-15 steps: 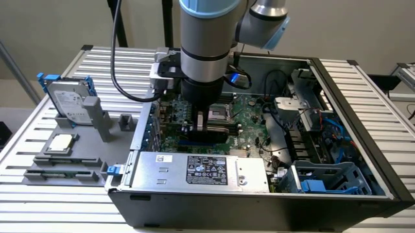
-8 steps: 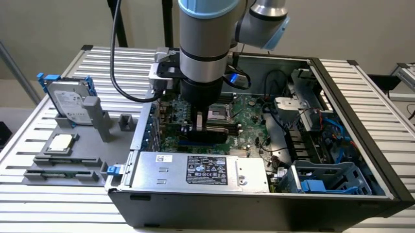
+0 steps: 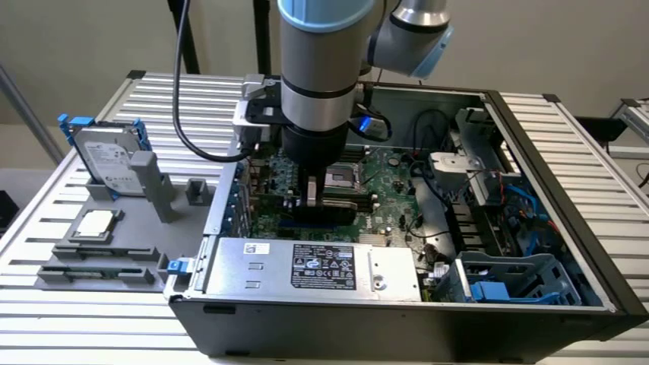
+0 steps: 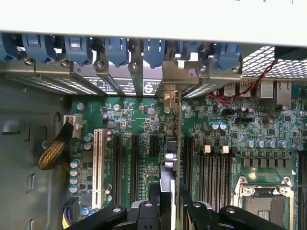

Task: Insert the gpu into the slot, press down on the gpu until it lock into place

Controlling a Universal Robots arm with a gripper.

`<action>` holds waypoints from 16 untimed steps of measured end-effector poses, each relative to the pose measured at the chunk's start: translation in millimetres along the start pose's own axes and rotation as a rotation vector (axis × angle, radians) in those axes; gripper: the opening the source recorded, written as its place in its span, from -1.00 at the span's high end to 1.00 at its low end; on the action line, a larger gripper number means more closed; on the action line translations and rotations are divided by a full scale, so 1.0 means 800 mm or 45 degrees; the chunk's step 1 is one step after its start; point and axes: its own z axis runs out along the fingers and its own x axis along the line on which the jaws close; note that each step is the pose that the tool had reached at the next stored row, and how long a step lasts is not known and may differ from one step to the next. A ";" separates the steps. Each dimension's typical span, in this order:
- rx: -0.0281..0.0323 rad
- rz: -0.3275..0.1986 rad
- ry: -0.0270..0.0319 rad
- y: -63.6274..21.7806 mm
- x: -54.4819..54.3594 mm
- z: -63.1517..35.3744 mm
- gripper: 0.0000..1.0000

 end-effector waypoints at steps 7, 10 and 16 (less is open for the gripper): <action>0.0019 -0.001 -0.0004 0.000 0.000 0.002 0.47; 0.0021 -0.001 -0.0004 0.001 0.000 0.003 0.47; 0.0026 -0.002 -0.0008 0.001 0.000 0.005 0.47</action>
